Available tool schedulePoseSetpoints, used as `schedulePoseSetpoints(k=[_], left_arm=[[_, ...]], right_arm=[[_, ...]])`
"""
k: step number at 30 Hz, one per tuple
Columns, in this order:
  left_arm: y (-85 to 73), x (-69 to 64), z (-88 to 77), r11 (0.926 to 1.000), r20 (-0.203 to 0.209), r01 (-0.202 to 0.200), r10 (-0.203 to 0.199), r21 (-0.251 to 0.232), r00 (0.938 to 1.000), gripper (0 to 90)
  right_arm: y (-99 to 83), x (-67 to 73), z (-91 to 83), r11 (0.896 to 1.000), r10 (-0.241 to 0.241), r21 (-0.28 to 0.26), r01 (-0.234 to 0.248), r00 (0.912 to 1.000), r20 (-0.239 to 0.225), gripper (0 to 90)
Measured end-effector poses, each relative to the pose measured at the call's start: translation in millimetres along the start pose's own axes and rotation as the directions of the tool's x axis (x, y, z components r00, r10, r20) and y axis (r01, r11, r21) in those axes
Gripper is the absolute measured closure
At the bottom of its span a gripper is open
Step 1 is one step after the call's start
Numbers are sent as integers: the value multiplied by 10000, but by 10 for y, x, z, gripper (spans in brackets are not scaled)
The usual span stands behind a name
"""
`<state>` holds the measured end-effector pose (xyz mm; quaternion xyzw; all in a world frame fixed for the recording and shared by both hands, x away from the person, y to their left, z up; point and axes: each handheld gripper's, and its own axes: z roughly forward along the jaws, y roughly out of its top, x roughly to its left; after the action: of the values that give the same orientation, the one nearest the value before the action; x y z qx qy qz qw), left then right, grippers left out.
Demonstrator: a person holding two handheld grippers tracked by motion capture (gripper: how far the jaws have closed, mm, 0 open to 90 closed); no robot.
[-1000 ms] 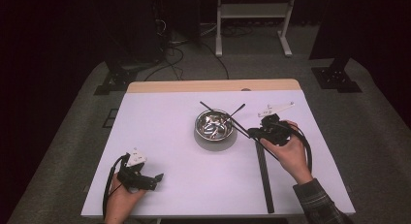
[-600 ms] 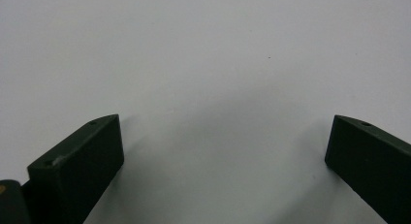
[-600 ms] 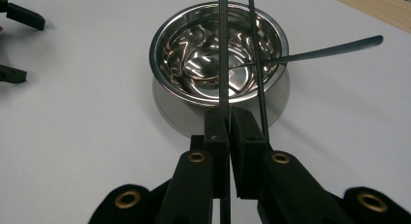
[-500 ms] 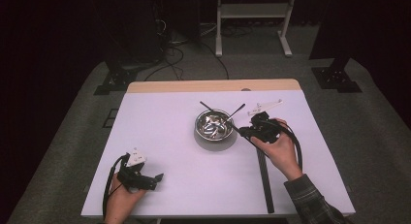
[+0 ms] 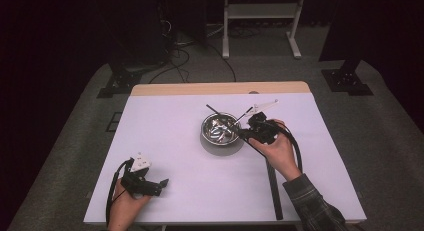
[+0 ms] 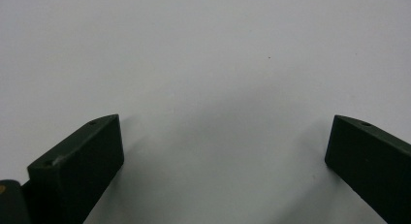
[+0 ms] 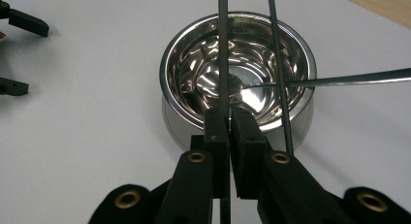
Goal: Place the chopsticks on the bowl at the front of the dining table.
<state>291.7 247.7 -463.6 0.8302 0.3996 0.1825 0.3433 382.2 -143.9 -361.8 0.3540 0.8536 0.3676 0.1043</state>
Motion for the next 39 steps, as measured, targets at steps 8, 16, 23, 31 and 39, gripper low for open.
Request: schedulePoseSetpoints(k=[8, 16, 23, 31, 39], left_arm=[[0, 0, 0, 10000, -4, -3, 3, -6, 10000, 0], [-1, -1, 1, 10000, 1, 15, -15, -23, 10000, 0], [-1, -1, 1, 10000, 11, 19, -19, -8, 10000, 0], [-2, -2, 2, 10000, 2, 27, -27, -29, 10000, 0], [-2, -3, 3, 10000, 9, 40, -40, -38, 10000, 0]], right_arm=[[129, 56, 127, 10000, -90, 33, 91, 9999, -90, 853], [262, 89, 280, 9997, -168, 179, 170, 9998, -128, 853], [345, 81, 422, 9996, -38, 283, 42, 9999, -160, 853], [432, 68, 609, 9991, 16, 428, -9, 9999, -157, 853], [521, 47, 784, 9982, 87, 599, -88, 10000, 14, 854]])
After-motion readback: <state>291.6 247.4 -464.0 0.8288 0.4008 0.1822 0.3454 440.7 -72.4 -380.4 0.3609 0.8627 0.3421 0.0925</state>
